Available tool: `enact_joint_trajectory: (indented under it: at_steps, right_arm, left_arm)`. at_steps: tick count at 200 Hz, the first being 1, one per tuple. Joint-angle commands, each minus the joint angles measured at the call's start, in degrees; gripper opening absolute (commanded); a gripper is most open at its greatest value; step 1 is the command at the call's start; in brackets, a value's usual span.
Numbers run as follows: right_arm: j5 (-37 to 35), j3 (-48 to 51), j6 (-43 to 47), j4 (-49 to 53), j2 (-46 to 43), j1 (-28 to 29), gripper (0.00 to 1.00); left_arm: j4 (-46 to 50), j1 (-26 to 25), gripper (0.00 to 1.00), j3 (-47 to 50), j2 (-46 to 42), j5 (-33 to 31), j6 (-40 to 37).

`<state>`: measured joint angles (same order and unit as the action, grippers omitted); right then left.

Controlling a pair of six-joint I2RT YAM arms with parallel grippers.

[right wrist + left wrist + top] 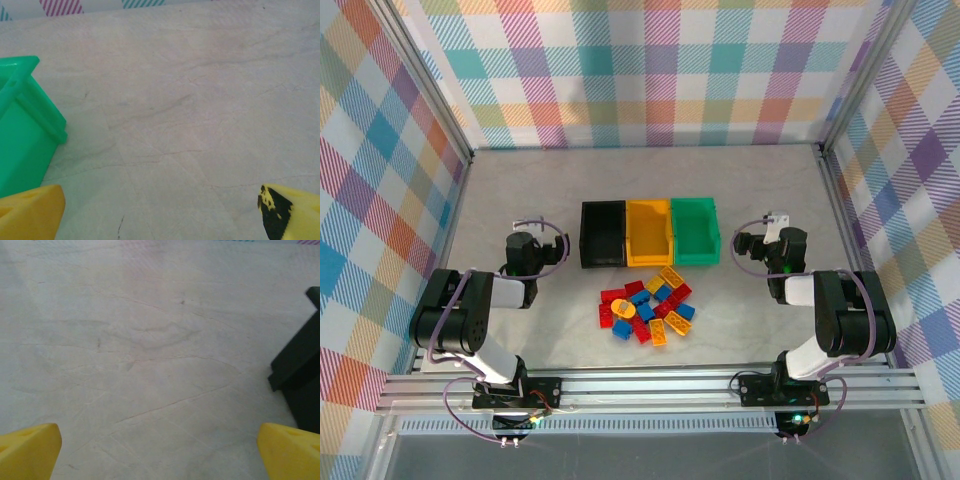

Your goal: Sort the legos into containers by color

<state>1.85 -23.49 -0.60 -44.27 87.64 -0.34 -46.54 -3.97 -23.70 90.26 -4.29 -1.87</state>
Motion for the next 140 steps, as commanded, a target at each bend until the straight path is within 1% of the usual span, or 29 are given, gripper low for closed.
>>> enact_joint_trajectory:
  at_steps: [1, 11, 21, 35, 47, 57, 65, 81, 98, 109, 116, 129, 140]
  right_arm:
    - [-1.31, -1.20, -0.63, 3.04, -5.01, 0.29, 0.99]
    - [-2.00, -0.32, -0.86, 4.08, -8.19, 0.26, 0.99]
    - [-2.47, -0.44, -0.51, 7.49, -11.78, 0.29, 0.99]
    - [-4.37, -2.70, -1.51, 17.57, -17.66, 0.34, 0.99]
    - [-4.67, -4.12, -2.83, 23.16, -23.30, 0.34, 0.99]
    - [-4.63, -4.95, -4.00, 27.10, -28.39, 0.70, 0.99]
    - [-5.26, -6.35, -5.13, 31.49, -32.12, 1.14, 0.99]
    - [-6.96, -10.39, -8.06, 42.03, -37.76, 2.90, 0.99]
    - [-7.04, -15.84, -11.08, 53.21, -39.54, 6.24, 0.99]
    - [-8.07, -19.13, -12.25, 59.73, -38.84, 9.86, 0.99]
    - [-8.52, -20.86, -12.40, 62.93, -38.07, 12.50, 0.99]
    - [-9.01, -23.39, -13.62, 68.32, -36.26, 17.59, 0.99]
    - [-7.63, -25.08, -15.53, 72.37, -34.24, 20.57, 1.00]
  left_arm:
    - [-0.17, 0.57, 1.00, 0.14, -3.07, -2.85, 1.65]
    - [1.74, 0.59, 1.00, 0.28, -5.62, -3.85, 1.68]
    - [5.50, 0.54, 1.00, -0.18, -9.18, -6.13, 2.37]
    - [12.57, 0.53, 1.00, -1.53, -16.34, -9.24, 4.20]
    - [18.97, 0.54, 1.00, -3.87, -23.27, -9.80, 6.45]
    - [25.19, 0.32, 1.00, -6.80, -28.29, -10.05, 8.47]
    - [32.51, 0.23, 1.00, -10.49, -31.66, -10.11, 10.78]
    - [46.98, -0.19, 1.00, -18.97, -35.63, -8.24, 15.06]
    - [60.59, -2.08, 1.00, -27.29, -36.36, -7.97, 18.33]
    - [67.94, -4.44, 1.00, -31.06, -36.43, -10.04, 19.92]
    - [70.73, -6.05, 1.00, -32.45, -36.61, -10.59, 21.49]
    - [73.26, -8.67, 1.00, -33.30, -37.35, -8.29, 23.64]
    - [74.82, -11.49, 1.00, -33.41, -38.07, -7.40, 25.86]
